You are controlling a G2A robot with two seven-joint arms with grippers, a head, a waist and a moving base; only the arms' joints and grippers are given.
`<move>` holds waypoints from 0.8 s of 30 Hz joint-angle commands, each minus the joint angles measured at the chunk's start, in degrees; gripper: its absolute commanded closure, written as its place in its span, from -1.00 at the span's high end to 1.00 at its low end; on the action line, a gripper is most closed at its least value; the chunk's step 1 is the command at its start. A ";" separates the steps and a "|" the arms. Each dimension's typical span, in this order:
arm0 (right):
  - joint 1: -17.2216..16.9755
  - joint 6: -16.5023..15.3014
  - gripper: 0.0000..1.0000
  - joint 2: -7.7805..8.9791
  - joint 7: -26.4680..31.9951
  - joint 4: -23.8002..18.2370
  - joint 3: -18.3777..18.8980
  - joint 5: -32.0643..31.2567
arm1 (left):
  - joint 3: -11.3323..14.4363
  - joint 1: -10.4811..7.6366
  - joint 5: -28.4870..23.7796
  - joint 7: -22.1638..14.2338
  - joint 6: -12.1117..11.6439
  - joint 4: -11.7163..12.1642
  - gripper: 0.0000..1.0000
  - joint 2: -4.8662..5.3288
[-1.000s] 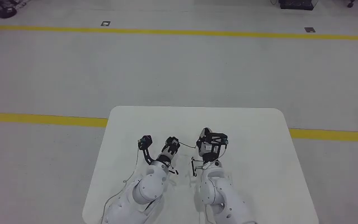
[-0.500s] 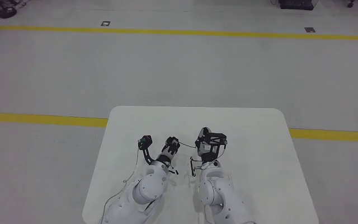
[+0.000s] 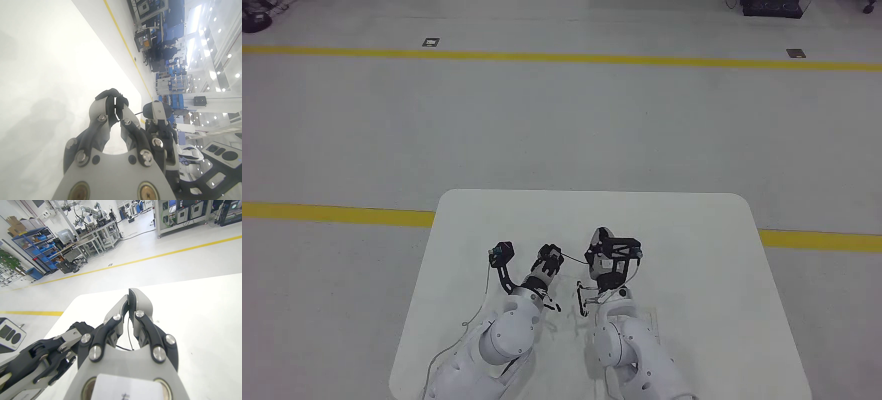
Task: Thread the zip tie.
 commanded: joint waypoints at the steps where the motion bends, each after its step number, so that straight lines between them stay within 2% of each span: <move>1: -0.32 -0.75 -1.00 0.04 -0.76 -0.32 0.12 0.21 | 0.00 0.00 0.00 0.00 0.00 0.00 -1.00 0.00; 7: -1.84 -3.21 -1.00 0.28 -3.53 -1.41 0.80 0.84 | 0.00 0.00 0.00 0.00 0.00 0.00 -1.00 0.00; 11: -2.17 -3.03 -1.00 0.32 -3.83 -1.38 1.06 0.86 | -0.13 -0.02 -0.13 0.07 -0.70 0.19 -1.00 -0.02; 16: -1.97 -2.29 -1.00 0.15 -4.77 -1.13 1.22 1.94 | -0.67 0.16 -1.92 -2.23 -1.70 -0.08 -1.00 0.05; 24: -2.64 -3.28 -1.00 0.10 -6.77 -1.70 1.97 4.27 | -1.38 0.52 -4.02 -7.26 -2.33 -0.87 -1.00 0.37</move>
